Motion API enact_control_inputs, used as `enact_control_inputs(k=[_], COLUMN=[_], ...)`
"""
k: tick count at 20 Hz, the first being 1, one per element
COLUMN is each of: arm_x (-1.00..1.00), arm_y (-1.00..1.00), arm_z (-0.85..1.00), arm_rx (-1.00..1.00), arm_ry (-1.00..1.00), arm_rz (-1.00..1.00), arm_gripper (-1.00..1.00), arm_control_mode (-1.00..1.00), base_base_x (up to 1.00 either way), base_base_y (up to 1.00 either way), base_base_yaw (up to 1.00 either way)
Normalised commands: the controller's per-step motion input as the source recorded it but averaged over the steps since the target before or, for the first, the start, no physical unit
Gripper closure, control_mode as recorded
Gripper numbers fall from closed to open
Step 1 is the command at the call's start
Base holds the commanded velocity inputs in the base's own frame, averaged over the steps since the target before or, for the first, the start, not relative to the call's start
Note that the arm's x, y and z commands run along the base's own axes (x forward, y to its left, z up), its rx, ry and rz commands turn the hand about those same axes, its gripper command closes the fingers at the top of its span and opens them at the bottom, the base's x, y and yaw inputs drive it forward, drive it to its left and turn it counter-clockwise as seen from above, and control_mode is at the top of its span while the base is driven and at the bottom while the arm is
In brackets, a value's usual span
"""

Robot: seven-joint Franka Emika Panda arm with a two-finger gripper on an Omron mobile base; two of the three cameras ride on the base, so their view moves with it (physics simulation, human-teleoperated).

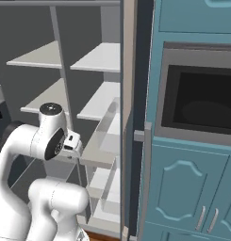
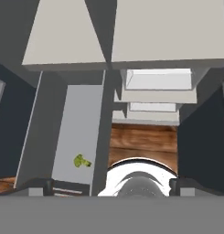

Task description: Take the broccoli and sweet potato from the fridge shelf and place them in the freezer drawer to begin freezing them.

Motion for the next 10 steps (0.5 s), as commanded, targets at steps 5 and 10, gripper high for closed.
enact_control_inputs(k=[5,10], arm_x=[0.49,0.13], arm_y=[0.07,-0.22], arm_z=[0.34,0.09], arm_rx=[-0.05,-0.05], arm_ry=[-0.01,-0.06], arm_rz=[-0.33,-0.17], arm_gripper=[-1.0,-1.0], arm_control_mode=[-1.0,-1.0], base_base_x=[0.0,0.0], base_base_y=[0.0,0.0], base_base_yaw=[0.0,0.0])
